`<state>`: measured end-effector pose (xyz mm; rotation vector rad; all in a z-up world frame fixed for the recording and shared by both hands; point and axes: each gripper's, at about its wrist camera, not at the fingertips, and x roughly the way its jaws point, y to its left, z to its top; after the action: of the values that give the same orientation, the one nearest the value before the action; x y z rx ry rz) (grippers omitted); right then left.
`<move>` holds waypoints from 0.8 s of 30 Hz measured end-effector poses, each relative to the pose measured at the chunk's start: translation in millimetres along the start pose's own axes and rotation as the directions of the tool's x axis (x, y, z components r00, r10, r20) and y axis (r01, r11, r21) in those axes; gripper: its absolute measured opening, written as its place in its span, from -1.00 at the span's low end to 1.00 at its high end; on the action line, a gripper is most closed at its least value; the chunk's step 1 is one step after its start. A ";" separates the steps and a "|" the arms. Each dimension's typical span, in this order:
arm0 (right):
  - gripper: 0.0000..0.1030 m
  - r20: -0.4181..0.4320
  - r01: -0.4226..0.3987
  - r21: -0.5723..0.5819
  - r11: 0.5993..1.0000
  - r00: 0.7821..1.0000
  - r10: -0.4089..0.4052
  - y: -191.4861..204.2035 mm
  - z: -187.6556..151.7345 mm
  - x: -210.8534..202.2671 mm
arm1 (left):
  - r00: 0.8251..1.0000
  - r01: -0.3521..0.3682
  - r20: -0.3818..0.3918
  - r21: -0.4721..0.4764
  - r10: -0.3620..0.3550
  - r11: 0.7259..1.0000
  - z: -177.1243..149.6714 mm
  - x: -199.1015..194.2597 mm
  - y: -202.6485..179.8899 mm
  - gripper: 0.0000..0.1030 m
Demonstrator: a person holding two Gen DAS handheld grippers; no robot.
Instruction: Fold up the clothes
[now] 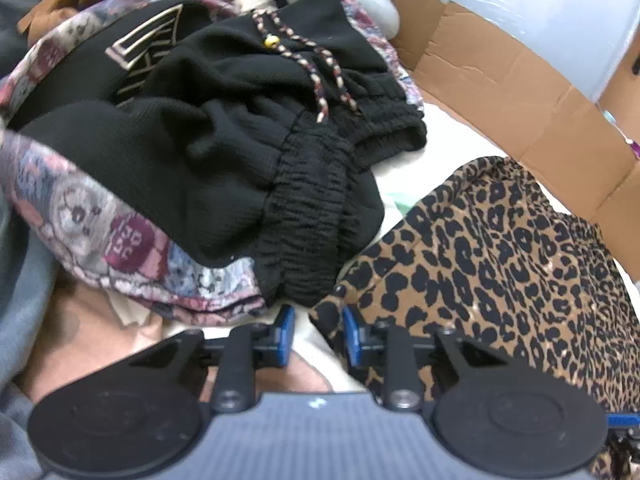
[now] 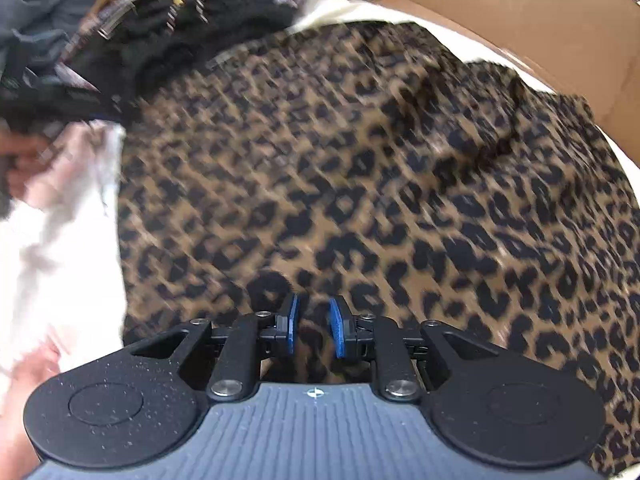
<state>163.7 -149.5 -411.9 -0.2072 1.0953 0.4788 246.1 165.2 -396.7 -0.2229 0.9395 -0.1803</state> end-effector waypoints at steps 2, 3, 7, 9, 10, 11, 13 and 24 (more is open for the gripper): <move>-0.52 -0.011 0.007 0.012 1.000 1.000 -0.007 -3.8 -5.6 1.2 | 1.000 0.009 0.000 0.011 -0.009 1.000 1.3 -1.2 0.4 -0.45; -0.51 -0.010 0.009 0.016 1.000 1.000 -0.008 -4.8 -8.0 1.1 | 1.000 0.014 0.000 0.017 -0.014 1.000 2.0 -1.7 0.6 -0.46; -0.50 -0.013 0.004 0.025 1.000 1.000 -0.004 -6.6 -12.2 0.4 | 0.999 0.041 -0.005 -0.006 -0.041 0.999 3.0 1.4 6.3 -0.43; -0.50 -0.014 -0.001 0.040 0.999 1.000 0.002 -8.3 -13.8 -1.2 | 0.998 0.068 -0.002 -0.047 -0.068 0.997 1.9 4.8 12.9 -0.40; -0.50 -0.014 -0.004 0.047 0.999 1.000 0.005 -9.2 -14.6 -2.0 | 0.997 0.083 0.001 -0.069 -0.083 0.994 1.3 6.5 16.4 -0.40; -0.50 -0.014 -0.007 0.055 0.998 1.000 0.008 -10.0 -15.4 -2.8 | 0.995 0.099 0.005 -0.090 -0.099 0.991 0.8 7.8 19.7 -0.40; -0.50 -0.014 -0.013 0.069 0.998 1.000 0.014 -11.7 -17.0 -4.4 | 0.991 0.134 0.015 -0.131 -0.133 0.982 0.2 9.5 26.2 -0.40; -0.49 -0.014 -0.030 0.140 0.990 0.999 0.032 -18.1 -39.8 -18.0 | 0.977 0.210 0.013 -0.192 -0.212 0.959 -3.3 4.5 39.9 -0.90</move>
<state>133.6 -185.9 -415.1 -0.0714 1.1444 0.4266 248.2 202.1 -412.8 -0.5029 0.9403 -0.2876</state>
